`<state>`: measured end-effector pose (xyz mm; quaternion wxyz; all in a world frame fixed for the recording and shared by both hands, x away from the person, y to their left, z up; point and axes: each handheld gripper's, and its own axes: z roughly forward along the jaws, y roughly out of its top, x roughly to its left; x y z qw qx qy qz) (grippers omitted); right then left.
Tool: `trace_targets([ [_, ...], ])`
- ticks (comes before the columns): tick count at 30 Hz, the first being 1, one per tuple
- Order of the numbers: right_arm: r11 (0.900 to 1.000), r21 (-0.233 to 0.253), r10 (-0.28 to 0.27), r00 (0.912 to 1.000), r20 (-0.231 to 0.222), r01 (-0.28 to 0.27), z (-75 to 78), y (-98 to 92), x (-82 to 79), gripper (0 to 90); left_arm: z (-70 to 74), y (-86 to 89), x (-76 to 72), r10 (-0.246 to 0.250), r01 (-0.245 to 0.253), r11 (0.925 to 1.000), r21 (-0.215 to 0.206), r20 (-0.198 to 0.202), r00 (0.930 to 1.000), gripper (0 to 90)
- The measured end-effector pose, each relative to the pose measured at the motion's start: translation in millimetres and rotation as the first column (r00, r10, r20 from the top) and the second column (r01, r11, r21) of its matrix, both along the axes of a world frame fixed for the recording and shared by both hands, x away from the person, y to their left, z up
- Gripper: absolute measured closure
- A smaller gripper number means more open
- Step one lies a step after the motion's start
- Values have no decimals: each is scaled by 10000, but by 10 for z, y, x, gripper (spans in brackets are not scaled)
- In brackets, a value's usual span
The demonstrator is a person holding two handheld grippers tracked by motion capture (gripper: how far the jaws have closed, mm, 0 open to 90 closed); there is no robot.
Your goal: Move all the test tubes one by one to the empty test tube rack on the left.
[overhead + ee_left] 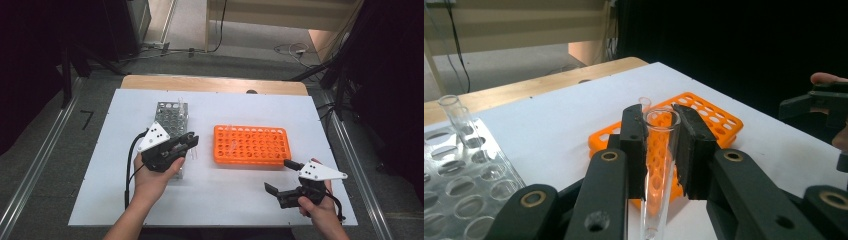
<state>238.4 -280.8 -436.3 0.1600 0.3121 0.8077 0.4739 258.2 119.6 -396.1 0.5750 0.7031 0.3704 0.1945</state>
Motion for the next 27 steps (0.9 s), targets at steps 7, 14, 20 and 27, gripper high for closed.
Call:
trace_targets([
  [7,9998,35,-209,9998,53,209,-24,-93,48,0,26,45,185,221,-221,9997,52,-5,9998,758],
  [14,9997,105,-231,9997,22,230,-30,-128,65,0,77,113,371,550,-550,9984,-105,6,9985,759],
  [20,9997,123,-234,9997,-10,234,-35,-138,72,0,72,152,532,841,-841,9962,-208,31,9964,759],
  [27,9998,83,-190,9998,-16,190,-45,-148,79,0,30,212,722,1339,-1340,9906,-271,-61,9910,759],
])
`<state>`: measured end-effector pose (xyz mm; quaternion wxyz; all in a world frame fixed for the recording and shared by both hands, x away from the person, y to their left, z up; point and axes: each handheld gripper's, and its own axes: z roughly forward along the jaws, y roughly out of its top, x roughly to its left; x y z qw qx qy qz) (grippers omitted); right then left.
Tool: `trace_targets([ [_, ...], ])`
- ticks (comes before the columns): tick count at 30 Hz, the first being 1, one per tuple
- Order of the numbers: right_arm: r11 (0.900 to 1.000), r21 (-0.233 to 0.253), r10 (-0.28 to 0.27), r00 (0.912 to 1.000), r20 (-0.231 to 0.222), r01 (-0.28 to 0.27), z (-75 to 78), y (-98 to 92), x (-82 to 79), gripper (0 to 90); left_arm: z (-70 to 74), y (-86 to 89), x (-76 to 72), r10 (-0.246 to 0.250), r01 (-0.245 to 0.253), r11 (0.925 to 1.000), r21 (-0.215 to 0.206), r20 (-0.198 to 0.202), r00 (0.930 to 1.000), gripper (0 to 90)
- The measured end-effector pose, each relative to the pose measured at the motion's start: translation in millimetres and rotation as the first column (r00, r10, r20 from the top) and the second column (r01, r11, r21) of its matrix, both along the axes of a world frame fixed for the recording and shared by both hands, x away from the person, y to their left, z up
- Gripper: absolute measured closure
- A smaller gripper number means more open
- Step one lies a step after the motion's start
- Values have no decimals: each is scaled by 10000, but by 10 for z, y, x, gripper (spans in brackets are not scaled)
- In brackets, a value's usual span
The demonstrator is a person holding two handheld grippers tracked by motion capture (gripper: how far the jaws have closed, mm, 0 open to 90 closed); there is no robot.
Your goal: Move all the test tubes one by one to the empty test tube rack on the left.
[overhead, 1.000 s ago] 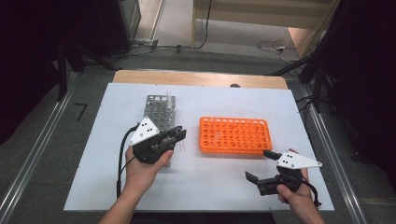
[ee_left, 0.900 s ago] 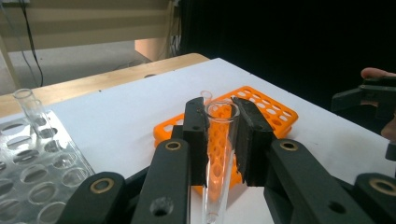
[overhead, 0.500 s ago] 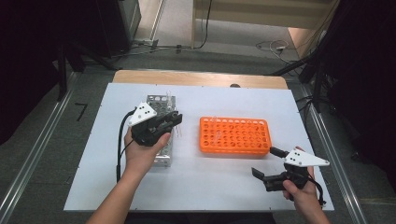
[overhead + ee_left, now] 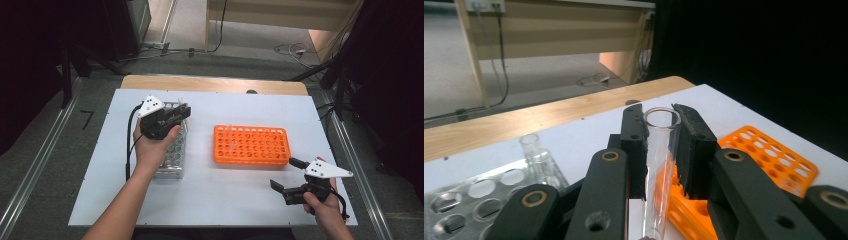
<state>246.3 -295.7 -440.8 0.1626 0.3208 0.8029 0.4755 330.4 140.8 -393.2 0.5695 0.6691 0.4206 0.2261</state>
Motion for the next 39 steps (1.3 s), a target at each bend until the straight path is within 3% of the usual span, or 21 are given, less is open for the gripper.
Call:
trace_targets([
  [5,10000,0,9,10000,6,-9,0,-5,5,0,-33,46,119,360,-358,9990,-251,81,9993,758],
  [17,10000,-13,-7,10000,-22,7,-10,-17,10,0,-102,95,293,1371,-1385,9901,247,497,9893,758],
  [25,10000,-37,0,10000,-35,0,-12,-15,9,0,-161,67,391,1566,-1605,9848,669,601,9858,758],
  [39,10000,-46,9,10000,-18,-10,-15,-24,13,0,-271,12,473,1624,-1632,9782,1287,168,9866,757],
])
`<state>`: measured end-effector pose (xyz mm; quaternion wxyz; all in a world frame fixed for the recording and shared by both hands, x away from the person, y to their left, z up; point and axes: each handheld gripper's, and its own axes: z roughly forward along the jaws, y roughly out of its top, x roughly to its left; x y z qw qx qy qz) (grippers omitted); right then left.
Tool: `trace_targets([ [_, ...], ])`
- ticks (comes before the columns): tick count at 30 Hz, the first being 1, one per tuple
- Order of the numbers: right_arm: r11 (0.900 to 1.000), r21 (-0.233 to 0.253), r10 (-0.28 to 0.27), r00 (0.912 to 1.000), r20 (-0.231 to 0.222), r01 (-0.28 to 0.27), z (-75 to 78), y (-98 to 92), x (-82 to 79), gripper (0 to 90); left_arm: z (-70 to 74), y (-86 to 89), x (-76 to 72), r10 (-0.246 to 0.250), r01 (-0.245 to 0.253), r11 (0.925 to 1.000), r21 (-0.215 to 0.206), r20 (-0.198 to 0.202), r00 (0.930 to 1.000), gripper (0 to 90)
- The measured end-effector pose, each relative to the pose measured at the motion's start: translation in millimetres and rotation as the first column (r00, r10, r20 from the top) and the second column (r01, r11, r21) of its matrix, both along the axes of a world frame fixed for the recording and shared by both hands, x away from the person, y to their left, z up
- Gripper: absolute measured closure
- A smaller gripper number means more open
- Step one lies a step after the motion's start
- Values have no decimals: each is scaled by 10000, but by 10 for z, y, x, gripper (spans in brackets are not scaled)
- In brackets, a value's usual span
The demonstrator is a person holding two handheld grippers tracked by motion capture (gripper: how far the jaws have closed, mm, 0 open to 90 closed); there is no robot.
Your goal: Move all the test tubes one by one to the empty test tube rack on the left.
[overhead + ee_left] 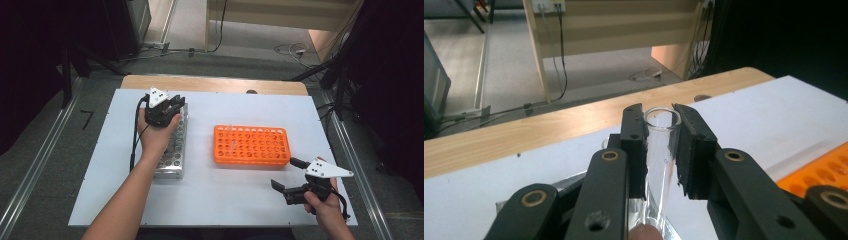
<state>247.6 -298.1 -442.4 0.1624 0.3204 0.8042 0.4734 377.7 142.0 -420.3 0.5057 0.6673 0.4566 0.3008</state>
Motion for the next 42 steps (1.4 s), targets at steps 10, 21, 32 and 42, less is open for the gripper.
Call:
trace_targets([
  [10,10000,-40,8,10000,9,-8,-1,0,1,0,-60,-37,28,34,-5,9992,389,-722,9974,755],
  [21,10000,-67,-3,10000,0,3,-4,7,1,0,-90,-36,74,25,65,9985,542,-1639,9865,739],
  [32,10000,-85,46,10000,-15,-46,-5,19,-2,0,-5,-15,55,-165,196,9997,147,-1890,9818,623],
  [42,9999,-33,110,9999,-17,-110,4,63,6,0,113,4,-161,-549,464,9974,-547,-1666,9845,217],
])
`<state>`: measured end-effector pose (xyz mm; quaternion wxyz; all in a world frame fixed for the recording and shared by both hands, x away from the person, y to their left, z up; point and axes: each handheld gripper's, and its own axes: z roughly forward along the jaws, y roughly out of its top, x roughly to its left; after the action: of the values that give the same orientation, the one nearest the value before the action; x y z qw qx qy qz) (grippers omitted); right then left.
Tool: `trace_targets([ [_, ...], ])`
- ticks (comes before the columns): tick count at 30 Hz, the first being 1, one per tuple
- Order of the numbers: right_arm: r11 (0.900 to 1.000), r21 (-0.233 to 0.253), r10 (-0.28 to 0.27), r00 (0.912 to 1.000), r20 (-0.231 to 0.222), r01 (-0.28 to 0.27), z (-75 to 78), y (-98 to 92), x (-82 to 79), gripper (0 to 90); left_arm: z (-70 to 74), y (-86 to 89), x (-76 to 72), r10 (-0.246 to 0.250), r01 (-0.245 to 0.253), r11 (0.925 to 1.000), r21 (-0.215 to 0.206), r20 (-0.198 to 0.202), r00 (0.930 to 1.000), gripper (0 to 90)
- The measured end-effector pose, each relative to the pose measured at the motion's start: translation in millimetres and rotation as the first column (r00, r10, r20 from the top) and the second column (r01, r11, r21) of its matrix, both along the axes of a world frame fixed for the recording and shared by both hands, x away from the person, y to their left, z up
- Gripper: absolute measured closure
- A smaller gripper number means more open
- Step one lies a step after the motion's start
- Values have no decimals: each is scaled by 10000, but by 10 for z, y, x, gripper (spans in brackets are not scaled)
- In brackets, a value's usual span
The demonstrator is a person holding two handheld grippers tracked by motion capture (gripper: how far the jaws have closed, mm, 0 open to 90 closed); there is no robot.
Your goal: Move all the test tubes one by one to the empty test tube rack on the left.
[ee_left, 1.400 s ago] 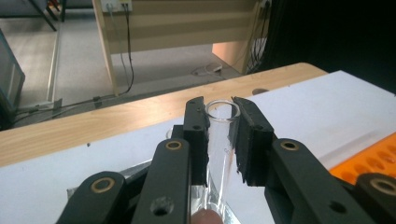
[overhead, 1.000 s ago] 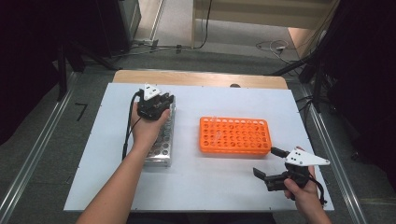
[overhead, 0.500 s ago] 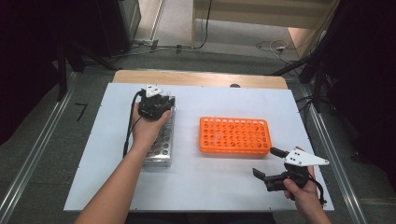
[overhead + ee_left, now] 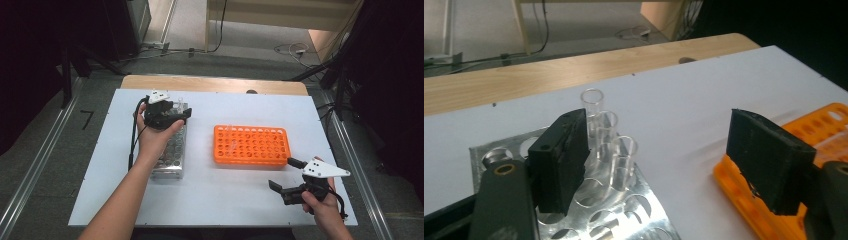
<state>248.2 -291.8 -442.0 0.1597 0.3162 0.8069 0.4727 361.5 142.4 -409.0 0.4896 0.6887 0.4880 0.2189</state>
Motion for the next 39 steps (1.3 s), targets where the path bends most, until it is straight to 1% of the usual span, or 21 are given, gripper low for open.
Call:
trace_targets([
  [2,10000,57,-1,10000,-40,1,7,6,8,0,14,12,-62,-192,194,9996,-198,96,9998,186],
  [5,9999,112,-4,10000,-39,4,17,20,16,0,28,12,-160,-335,343,9987,-365,247,9991,124],
  [8,9999,121,12,10000,-29,-12,29,42,19,0,40,6,-259,-671,687,9969,-374,440,9968,77],
  [11,9999,136,-46,10000,21,45,45,78,22,4,53,-13,-355,-1104,1127,9923,-512,458,9928,15],
  [13,9999,110,-15,10000,42,15,54,103,28,4,67,-31,-426,-1251,1274,9909,-433,518,9908,0],
  [14,9999,164,28,10000,19,-28,58,113,32,4,75,-38,-465,-1349,1375,9896,-429,594,9891,0],
  [17,9997,227,57,10000,-7,-56,75,146,50,5,102,-45,-585,-1467,1518,9866,-603,816,9858,0],
  [19,9998,164,86,9999,53,-87,86,166,72,6,112,-47,-655,-1574,1636,9843,-662,908,9834,0],
  [22,9996,271,40,10000,17,-40,113,203,106,9,121,-51,-759,-1603,1677,9834,-690,1018,9818,0],
  [24,9994,331,97,9999,53,-99,137,226,133,11,113,-63,-825,-1631,1700,9838,-576,1089,9806,0],
  [26,9991,396,162,9999,54,-164,161,255,158,13,93,-73,-884,-1684,1750,9832,-527,1118,9794,0],
  [30,9988,356,334,9994,121,-338,193,345,210,17,42,-93,-991,-1793,1858,9810,-555,1043,9782,0],
  [31,9986,363,369,9993,100,-372,198,375,223,19,29,-100,-1017,-1804,1863,9812,-506,1035,9781,0],
  [34,9980,311,545,9985,83,-548,198,473,269,25,-4,-105,-1089,-1865,1923,9801,-493,1024,9771,0],
  [35,9979,283,579,9983,83,-581,196,507,286,28,-13,-107,-1111,-1836,1892,9808,-479,1027,9776,0],
  [36,9976,273,636,9980,46,-637,193,543,303,30,-22,-103,-1128,-1843,1907,9801,-555,1046,9773,0],
  [39,9971,134,744,9972,29,-744,174,648,361,39,-42,-114,-1160,-1915,1975,9787,-553,985,9765,0],
])
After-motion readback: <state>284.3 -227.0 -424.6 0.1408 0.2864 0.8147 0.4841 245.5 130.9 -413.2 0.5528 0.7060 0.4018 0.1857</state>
